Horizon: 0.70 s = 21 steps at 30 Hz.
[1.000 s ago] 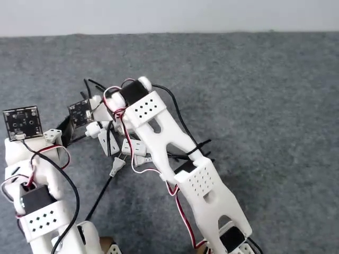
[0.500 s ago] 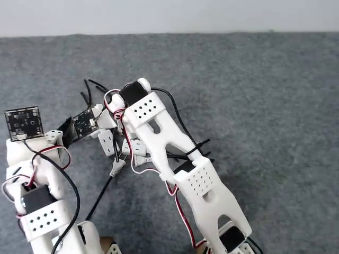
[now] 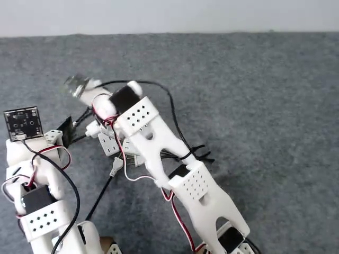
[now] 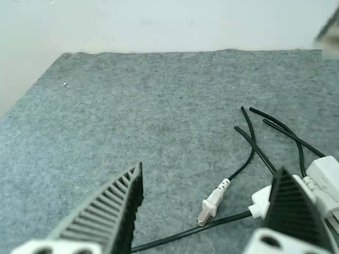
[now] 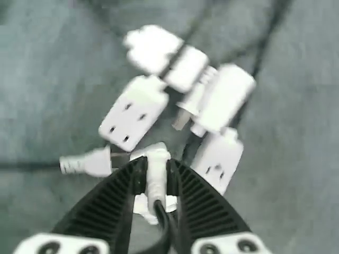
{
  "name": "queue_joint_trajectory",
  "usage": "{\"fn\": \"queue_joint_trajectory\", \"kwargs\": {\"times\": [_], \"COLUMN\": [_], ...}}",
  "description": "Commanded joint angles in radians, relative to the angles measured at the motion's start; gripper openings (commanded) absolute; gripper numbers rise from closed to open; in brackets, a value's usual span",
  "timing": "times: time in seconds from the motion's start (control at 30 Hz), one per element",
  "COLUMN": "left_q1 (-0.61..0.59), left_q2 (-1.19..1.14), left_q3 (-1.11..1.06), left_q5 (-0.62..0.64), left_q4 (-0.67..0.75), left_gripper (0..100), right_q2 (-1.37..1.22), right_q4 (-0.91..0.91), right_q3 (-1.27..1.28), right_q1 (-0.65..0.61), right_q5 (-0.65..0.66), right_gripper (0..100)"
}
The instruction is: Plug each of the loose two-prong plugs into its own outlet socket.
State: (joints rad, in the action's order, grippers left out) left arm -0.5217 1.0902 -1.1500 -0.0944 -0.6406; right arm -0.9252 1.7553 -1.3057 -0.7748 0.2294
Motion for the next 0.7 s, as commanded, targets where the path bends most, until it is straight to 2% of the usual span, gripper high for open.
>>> {"fn": "queue_joint_trajectory", "kwargs": {"times": [0.0, 0.13, 0.27, 0.53, 0.67], "left_q1": [-0.038, -0.075, -0.072, -0.071, -0.072], "left_q2": [0.014, 0.014, 0.014, 0.014, 0.014], "left_q3": [0.018, 0.027, 0.025, 0.024, 0.024], "left_q5": [0.021, 0.023, 0.023, 0.023, 0.023], "left_q4": [0.002, -0.005, -0.026, -0.032, -0.032], "left_gripper": [36, 36, 36, 36, 36], "right_q2": [0.022, 0.022, 0.012, -0.108, -0.124], "right_q4": [0.031, 0.036, 0.039, 0.039, 0.042], "right_q3": [-0.058, -0.055, -0.052, -0.052, -0.049], "right_q1": [0.068, 0.074, 0.027, 0.019, 0.041], "right_q5": [-0.261, -0.384, -0.522, -0.632, -0.793], "right_gripper": [0.8, 0.9, 0.9, 0.8, 0.8]}}
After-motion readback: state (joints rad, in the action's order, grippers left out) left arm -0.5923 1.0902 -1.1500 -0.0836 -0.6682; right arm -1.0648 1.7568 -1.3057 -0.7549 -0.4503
